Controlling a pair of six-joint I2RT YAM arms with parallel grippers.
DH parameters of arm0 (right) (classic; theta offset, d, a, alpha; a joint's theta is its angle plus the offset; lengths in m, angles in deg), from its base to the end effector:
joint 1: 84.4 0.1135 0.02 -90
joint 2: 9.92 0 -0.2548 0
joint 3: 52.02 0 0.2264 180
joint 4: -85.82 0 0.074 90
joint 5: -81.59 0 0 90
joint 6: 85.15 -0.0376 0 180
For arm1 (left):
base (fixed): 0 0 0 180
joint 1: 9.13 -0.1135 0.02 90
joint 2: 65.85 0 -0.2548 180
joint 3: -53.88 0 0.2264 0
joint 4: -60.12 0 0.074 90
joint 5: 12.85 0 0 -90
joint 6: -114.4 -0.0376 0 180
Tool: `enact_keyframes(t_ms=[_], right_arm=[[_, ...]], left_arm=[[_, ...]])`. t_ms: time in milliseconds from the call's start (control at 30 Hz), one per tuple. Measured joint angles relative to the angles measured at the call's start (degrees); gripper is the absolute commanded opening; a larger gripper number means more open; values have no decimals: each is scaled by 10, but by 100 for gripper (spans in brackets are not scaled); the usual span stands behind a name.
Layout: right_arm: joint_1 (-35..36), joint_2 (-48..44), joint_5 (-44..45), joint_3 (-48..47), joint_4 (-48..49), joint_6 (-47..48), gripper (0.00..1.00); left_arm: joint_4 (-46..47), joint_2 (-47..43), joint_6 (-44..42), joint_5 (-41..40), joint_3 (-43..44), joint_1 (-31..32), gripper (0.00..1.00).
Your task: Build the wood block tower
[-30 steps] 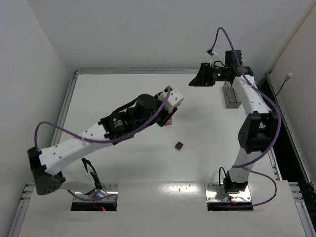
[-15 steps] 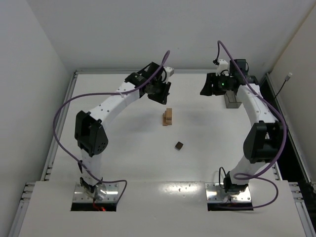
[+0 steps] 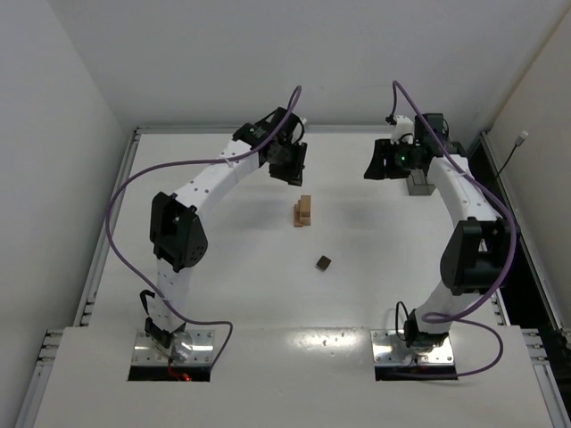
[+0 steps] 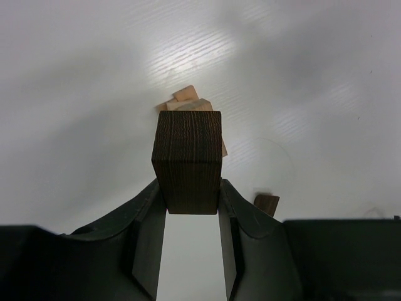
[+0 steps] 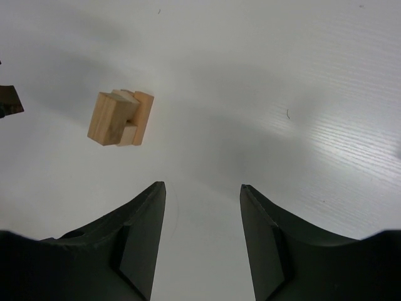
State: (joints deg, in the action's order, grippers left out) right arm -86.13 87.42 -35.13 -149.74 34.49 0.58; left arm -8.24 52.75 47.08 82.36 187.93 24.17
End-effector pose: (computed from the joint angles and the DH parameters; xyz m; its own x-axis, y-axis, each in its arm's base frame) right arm 0.3471 0.0064 0.2842 -0.7932 0.0905 -0.6023 -0.1977 0.8971 0.3951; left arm 0.3553 -0.2375 0.3086 -0.8436 0.0947 -0.5285 0.2896 0.9091 -0.2994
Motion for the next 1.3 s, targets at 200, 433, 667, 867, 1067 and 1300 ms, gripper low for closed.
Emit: enact_keyframes(t_ms=[200,433,667,867,1067,1300], right_arm=[[0,-1,9,3,0,0,47],[0,-3,12,18,7,0,47],[0,-3,12,21,9,0,46],[0,-3,12,21,9,0,46],[0,-4,12,28,13,0,46],[0,-5,12,39,15,0,46]], left_arm=[[-10,12,23,-4,1,4,0],[-19,15,35,48,-28,9,0],[-17,25,35,81,-28,9,0],[-16,42,36,78,-28,9,0],[-3,26,47,21,-73,0,0],[-5,15,50,-44,-151,-66,0]])
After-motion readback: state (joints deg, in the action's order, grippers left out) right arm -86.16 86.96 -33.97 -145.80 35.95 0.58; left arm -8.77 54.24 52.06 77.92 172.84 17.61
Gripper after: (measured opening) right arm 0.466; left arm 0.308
